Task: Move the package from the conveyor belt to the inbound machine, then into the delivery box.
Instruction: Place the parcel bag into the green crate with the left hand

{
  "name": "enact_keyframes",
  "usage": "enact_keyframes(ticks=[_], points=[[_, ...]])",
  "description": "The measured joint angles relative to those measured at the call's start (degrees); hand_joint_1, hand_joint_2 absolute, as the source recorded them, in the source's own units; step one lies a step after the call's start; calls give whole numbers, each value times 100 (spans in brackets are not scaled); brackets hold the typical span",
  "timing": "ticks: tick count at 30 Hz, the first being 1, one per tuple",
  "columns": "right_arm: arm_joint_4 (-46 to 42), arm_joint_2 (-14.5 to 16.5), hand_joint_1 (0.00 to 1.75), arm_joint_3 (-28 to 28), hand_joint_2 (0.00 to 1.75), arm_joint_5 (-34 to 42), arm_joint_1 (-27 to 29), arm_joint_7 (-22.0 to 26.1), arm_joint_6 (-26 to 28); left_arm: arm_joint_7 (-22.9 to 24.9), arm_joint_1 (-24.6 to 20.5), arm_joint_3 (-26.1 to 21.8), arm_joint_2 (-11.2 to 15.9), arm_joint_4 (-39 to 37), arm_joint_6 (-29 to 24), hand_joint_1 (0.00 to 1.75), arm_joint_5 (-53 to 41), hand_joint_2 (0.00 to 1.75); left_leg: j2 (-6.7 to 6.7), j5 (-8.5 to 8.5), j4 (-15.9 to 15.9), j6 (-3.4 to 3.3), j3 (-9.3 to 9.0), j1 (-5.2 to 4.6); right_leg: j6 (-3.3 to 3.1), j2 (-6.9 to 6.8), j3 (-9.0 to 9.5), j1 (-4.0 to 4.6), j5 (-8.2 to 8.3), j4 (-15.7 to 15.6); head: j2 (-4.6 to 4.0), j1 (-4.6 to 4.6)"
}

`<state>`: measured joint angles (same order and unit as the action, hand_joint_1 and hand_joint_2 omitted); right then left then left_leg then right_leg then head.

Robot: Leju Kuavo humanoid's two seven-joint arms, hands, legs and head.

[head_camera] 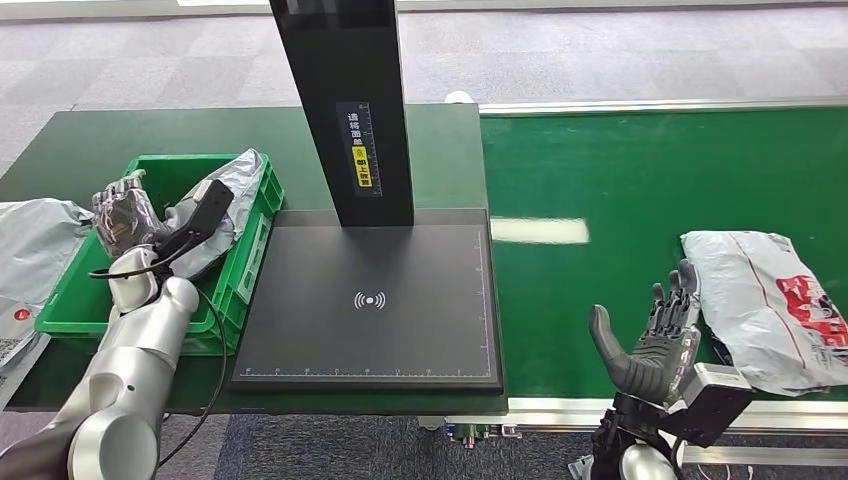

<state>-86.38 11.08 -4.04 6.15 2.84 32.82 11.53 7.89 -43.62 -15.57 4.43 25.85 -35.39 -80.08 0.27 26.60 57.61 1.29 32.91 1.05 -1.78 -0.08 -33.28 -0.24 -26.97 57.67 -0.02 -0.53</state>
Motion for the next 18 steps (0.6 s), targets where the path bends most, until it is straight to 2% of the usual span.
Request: enact_keyframes(ticks=[2,6,7,8,10,14,16,18], points=[[-11,0,0,-4,175,-20,19,-8,13,-741,11,-38,-68,23,-271,0,578,175,0,0,0,0,1,0,0,0,-1,0,0,0,0,0],[-40,-12,0,-77,175,-185,86,-35,-62,-3557,371,-242,-469,752,-475,0,2886,175,3,4,-1,0,2,-5,1,2,1,-5,-1,0,0,1],[-39,-17,0,-107,175,-234,97,-39,-110,-4100,582,-257,-616,1126,-481,0,3392,175,6,6,-1,0,2,-7,2,5,1,-7,-1,-1,0,2],[-34,-22,0,-136,175,-274,105,-40,-156,-4438,833,-244,-755,1557,-485,0,3819,175,12,9,-2,0,1,-9,2,12,1,-9,-1,-1,0,2],[-10,-39,0,-186,175,-334,113,-36,-231,-4716,1400,-128,-985,2512,-487,0,4680,175,28,16,-2,-3,-1,-11,3,28,-2,-11,-2,-2,0,1],[66,-84,0,-243,175,-436,126,-12,-311,-4702,2406,451,-1157,3907,-322,0,5783,175,15,21,-1,-8,1,-10,10,15,-4,-11,-11,-6,0,0],[102,-111,0,-264,175,-580,126,-28,-346,-4581,2787,835,-1164,4333,24,0,6128,175,4,21,-2,-8,4,-10,12,3,-2,-11,-13,-6,0,1],[144,-150,0,-294,175,-832,124,-120,-403,-4412,3099,1193,-1164,4669,671,0,6565,175,6,20,-3,-9,6,-10,12,4,-1,-11,-12,-6,0,1]])
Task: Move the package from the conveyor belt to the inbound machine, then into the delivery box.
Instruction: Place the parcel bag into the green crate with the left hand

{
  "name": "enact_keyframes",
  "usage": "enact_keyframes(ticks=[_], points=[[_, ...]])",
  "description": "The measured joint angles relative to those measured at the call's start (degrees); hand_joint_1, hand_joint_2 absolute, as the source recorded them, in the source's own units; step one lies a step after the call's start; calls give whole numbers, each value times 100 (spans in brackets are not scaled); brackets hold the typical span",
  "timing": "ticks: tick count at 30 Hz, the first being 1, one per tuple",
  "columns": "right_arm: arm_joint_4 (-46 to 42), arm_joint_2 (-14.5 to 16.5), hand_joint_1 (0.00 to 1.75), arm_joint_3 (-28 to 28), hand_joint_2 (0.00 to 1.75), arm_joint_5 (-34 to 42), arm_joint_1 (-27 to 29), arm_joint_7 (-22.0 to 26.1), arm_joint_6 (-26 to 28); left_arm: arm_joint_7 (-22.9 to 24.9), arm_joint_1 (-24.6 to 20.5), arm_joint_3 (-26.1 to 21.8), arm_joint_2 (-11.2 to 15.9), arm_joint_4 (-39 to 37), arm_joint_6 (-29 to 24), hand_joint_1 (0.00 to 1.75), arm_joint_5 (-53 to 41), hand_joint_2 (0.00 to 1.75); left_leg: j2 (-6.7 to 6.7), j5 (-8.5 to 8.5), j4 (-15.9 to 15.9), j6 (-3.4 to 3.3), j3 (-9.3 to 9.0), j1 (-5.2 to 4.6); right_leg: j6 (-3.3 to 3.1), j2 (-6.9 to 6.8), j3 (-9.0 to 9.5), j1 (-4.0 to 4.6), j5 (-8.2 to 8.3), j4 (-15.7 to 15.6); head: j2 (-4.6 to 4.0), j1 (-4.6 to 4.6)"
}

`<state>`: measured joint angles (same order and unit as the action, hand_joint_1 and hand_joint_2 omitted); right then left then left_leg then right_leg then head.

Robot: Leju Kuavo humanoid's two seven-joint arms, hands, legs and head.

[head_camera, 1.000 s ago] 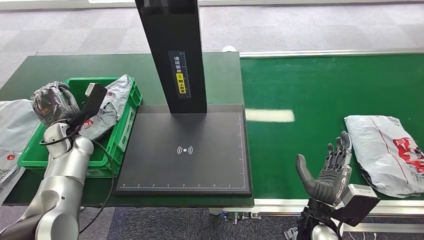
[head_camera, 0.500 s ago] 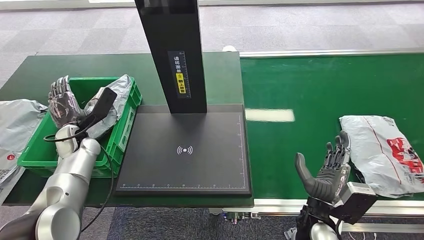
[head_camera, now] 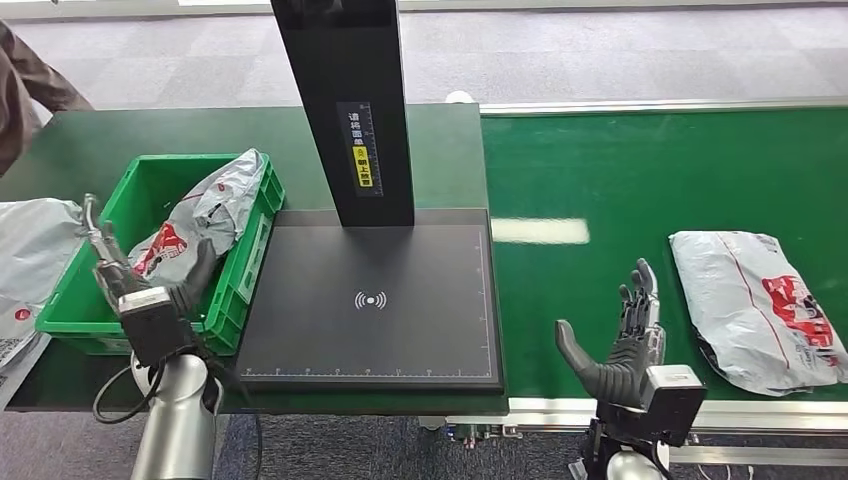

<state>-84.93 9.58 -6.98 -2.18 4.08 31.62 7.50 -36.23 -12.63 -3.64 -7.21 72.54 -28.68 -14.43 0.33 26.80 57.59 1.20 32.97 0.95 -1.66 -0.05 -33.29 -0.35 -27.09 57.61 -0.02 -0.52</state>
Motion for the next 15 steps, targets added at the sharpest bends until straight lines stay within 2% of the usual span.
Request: enact_keyframes(ticks=[4,7,10,15], points=[[187,-83,0,-91,175,-473,-41,-243,-291,295,534,592,50,481,1971,0,652,175,1,0,0,-1,0,-1,0,1,1,-1,1,0,0,1],[377,-112,0,-127,175,-501,-125,-271,-601,509,910,999,108,684,3257,0,653,175,0,0,1,-1,0,-1,0,0,1,-1,1,0,0,1],[517,-130,0,-138,175,-255,-178,-220,-993,688,1164,1275,128,738,3820,0,558,175,0,0,1,-1,1,-1,0,0,0,-1,1,0,0,-1],[630,-166,0,-143,175,442,-213,-32,-1919,848,1374,1417,108,654,4548,0,1175,175,0,0,1,-1,0,0,0,0,-2,0,0,0,0,-1]])
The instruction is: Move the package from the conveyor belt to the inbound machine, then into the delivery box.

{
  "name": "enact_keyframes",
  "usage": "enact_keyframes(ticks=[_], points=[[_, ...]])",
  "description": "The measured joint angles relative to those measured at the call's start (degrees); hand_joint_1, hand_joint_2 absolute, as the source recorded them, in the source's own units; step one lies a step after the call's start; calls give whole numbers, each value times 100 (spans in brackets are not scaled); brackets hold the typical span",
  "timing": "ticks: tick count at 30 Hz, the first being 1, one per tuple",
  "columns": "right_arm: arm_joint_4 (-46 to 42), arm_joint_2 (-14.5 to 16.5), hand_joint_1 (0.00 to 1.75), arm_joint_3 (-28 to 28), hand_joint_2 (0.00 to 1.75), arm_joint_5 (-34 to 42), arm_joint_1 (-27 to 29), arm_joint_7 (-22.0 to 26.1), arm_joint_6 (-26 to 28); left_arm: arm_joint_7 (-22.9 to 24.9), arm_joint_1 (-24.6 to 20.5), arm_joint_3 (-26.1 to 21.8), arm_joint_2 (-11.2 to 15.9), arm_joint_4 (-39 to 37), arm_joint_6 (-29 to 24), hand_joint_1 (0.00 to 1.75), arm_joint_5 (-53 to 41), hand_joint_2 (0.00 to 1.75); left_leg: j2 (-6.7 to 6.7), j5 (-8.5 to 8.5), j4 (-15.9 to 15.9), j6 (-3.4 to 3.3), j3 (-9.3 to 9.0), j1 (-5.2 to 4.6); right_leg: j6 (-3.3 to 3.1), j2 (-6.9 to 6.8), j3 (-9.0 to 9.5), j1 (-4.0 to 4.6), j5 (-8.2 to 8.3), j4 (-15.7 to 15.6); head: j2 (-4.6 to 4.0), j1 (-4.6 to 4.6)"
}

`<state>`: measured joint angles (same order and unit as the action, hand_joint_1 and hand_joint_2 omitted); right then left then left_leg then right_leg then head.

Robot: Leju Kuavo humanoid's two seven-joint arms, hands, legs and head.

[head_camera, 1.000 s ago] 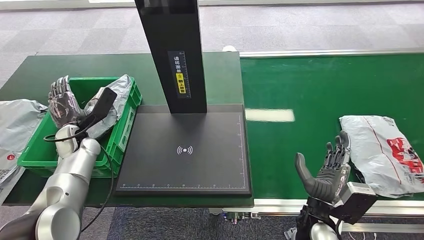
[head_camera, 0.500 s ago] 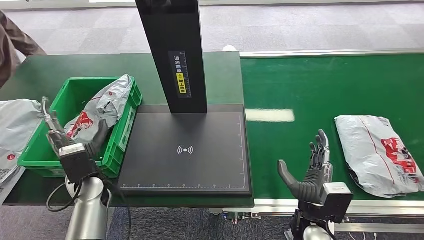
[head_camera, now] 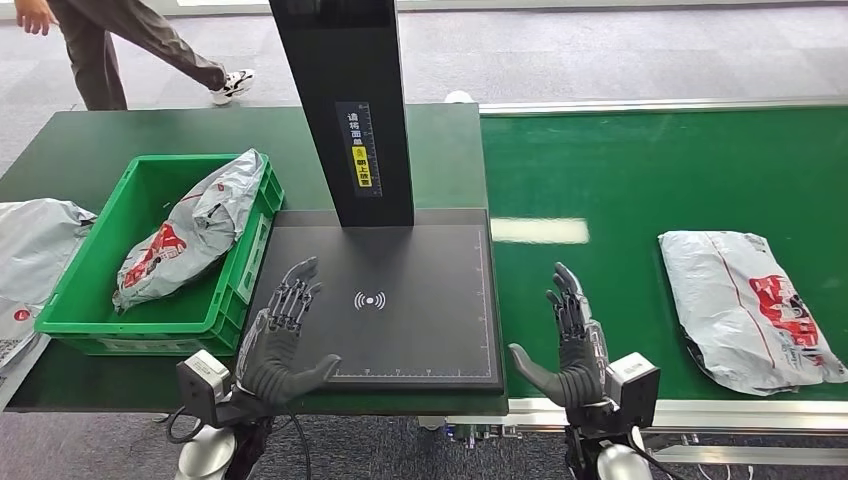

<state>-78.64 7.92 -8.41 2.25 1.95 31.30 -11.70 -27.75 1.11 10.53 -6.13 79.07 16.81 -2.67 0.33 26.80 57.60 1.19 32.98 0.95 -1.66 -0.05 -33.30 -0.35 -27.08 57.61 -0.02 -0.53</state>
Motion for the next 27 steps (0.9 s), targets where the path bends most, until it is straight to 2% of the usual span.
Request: enact_keyframes(ticks=[5,15,27], points=[[31,-25,0,0,175,23,-46,107,-184,-35,89,69,-39,-154,-36,0,42,175,0,-1,0,0,0,0,0,0,0,0,0,0,0,1],[107,-25,0,-2,175,-191,-132,276,-204,-103,92,220,-213,-281,-830,0,-518,175,0,-1,2,0,0,-1,0,-1,1,0,1,0,0,1],[184,-25,0,4,175,-238,-233,282,-279,-157,95,269,-226,-290,-966,0,-557,175,0,-1,1,0,0,0,0,0,1,0,1,0,0,1]])
